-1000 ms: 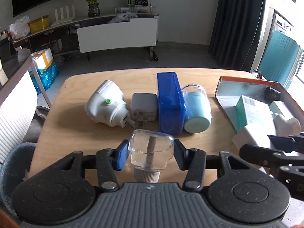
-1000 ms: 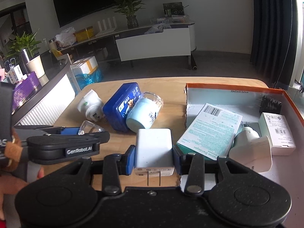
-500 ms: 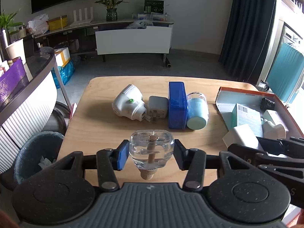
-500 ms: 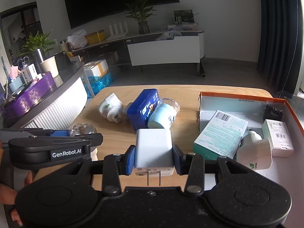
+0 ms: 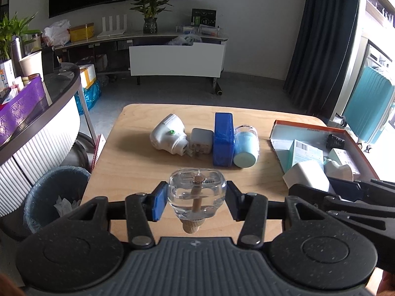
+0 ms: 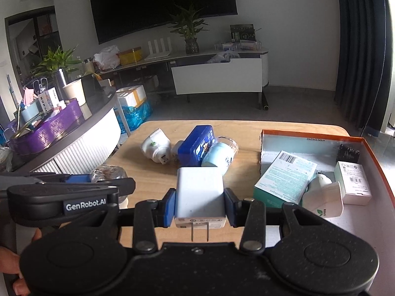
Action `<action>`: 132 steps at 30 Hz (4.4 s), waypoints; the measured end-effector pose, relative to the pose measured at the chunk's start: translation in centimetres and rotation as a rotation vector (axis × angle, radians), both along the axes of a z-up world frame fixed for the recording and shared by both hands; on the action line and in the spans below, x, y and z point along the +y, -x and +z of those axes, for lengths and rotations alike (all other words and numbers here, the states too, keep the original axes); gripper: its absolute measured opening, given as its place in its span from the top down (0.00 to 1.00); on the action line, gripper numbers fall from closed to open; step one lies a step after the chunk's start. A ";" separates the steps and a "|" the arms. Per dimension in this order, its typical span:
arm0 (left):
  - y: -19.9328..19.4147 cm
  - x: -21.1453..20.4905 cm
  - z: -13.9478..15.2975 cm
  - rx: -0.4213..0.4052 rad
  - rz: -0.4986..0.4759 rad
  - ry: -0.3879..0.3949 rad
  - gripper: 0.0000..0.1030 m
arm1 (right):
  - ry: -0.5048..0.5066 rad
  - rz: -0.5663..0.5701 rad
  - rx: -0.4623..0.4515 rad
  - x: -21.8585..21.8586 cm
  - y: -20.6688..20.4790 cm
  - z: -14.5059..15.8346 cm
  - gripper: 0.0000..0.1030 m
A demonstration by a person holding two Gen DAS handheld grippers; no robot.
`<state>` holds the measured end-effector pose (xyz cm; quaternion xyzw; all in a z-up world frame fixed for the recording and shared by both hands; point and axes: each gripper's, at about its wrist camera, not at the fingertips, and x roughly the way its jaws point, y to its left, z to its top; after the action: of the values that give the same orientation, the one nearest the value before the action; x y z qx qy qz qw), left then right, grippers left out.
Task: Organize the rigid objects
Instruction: 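Carry the white charger and clear glass bottle over the orange-rimmed tray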
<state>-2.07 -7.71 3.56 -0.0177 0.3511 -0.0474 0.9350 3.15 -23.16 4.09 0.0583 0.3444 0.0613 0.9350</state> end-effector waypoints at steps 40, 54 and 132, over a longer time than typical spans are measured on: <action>4.8 -1.5 1.5 -0.038 -0.012 0.016 0.52 | -0.018 -0.064 -0.051 -2.6 5.7 1.6 0.51; 4.7 -2.3 1.1 -0.026 -0.034 0.014 0.52 | -0.025 -0.087 -0.038 -3.4 6.0 1.1 0.51; 1.6 -18.7 -1.4 0.043 -0.335 0.002 0.52 | 0.020 -0.390 0.008 -18.3 7.3 -1.0 0.51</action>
<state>-3.67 -26.44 2.12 0.0390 0.3692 -0.2024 0.9062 -4.17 -41.41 3.12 0.1149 0.3310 -0.1247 0.9283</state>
